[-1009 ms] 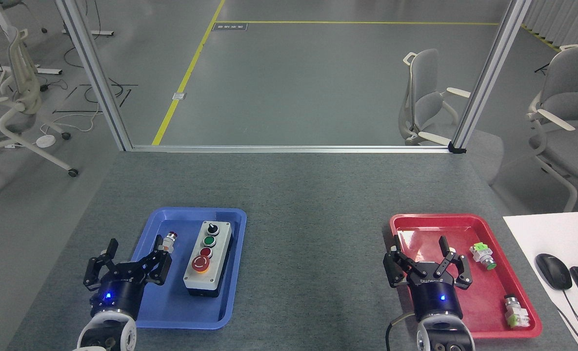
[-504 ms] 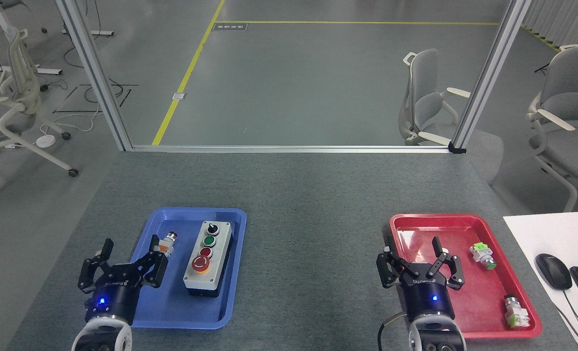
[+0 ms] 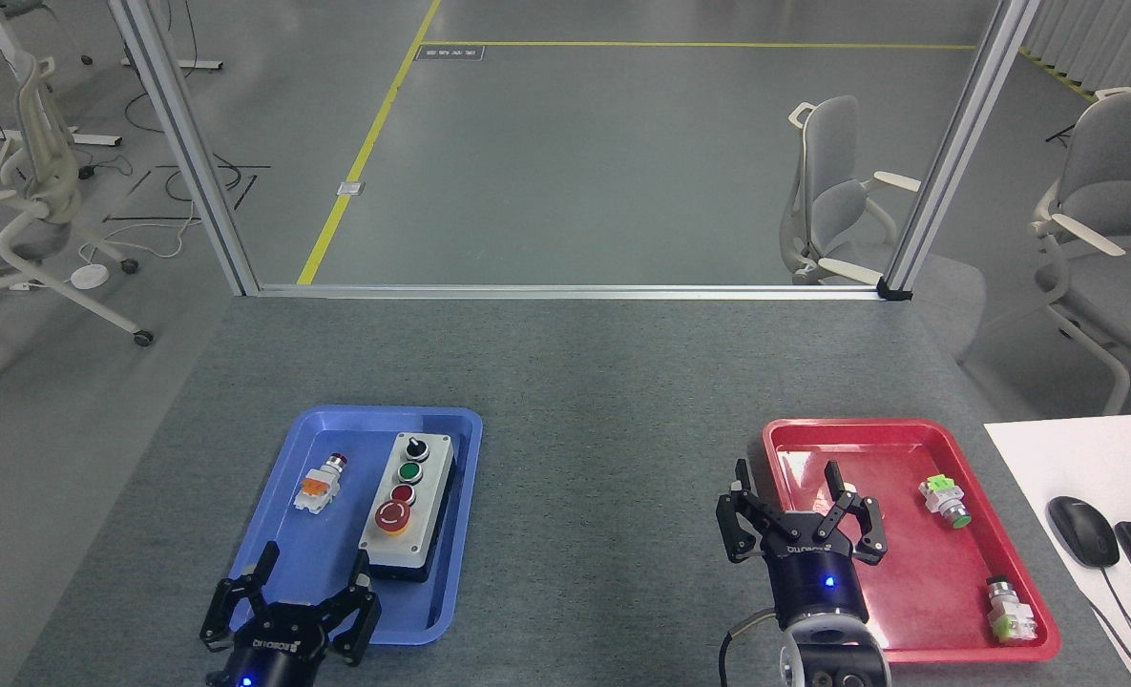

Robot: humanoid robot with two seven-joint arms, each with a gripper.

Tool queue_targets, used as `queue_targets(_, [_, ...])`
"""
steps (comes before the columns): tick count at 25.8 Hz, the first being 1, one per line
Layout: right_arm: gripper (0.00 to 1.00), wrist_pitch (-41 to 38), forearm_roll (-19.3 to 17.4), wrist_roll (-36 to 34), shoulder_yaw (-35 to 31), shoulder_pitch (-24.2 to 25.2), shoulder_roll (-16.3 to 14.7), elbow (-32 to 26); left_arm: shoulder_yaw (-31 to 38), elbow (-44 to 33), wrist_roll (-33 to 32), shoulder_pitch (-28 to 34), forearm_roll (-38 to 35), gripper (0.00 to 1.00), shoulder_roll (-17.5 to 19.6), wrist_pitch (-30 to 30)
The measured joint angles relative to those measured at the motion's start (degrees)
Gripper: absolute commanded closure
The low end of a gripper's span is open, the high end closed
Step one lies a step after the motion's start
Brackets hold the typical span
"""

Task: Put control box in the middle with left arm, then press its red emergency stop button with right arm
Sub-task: 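Move the left gripper toward the grey control box in the blue tray, then close the left gripper on the near end of the control box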

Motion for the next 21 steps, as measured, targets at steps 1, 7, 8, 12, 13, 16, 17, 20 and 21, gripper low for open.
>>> queue_targets(1, [0.02, 0.0, 0.0, 0.01, 0.0, 0.01, -0.08, 0.0, -1.31, 0.51, 0.0, -0.04, -1.59, 0.02, -0.36, 1.06])
queue_targets(7, [0.02, 0.08, -0.26, 0.02, 0.0, 0.15, -0.86, 0.02, -5.79, 5.46, -1.09, -2.95, -6.1, 0.02, -2.82, 4.91])
queue_targets(8, [0.02, 0.04, -0.31, 0.02, -0.02, 0.22, -1.01, 0.02, -5.99, 7.13, -1.72, -4.0, -6.31, 0.02, -3.23, 5.09])
queue_targets(12, [0.02, -0.17, -0.55, 0.16, -0.05, 0.55, -1.47, 0.05, -6.31, 14.05, -2.75, -8.69, -6.65, 0.02, -4.28, 5.46])
queue_targets(13, [0.02, -0.17, -0.61, 0.16, -0.08, 0.57, -1.72, 0.07, -6.33, 15.36, -2.75, -9.58, -6.67, 0.02, -4.35, 5.47])
queue_targets(16, [0.02, -0.11, -0.8, 0.17, -0.32, 0.52, -2.62, 0.3, -6.36, 18.07, -2.92, -11.06, -6.66, 0.02, -4.5, 5.54])
queue_targets(17, [0.02, -0.05, -0.84, 0.1, -0.4, 0.49, -2.88, 0.39, -6.36, 18.54, -2.92, -11.32, -6.63, 0.02, -4.53, 5.57])
queue_targets(20, [0.02, 0.05, -0.92, -0.05, -0.48, 0.44, -3.29, 0.54, -6.34, 19.34, -2.93, -12.02, -6.51, 0.02, -4.56, 5.68])
queue_targets(21, [0.02, 0.05, -0.94, -0.08, -0.5, 0.43, -3.36, 0.57, -6.34, 19.74, -2.92, -12.2, -6.44, 0.02, -4.56, 5.87])
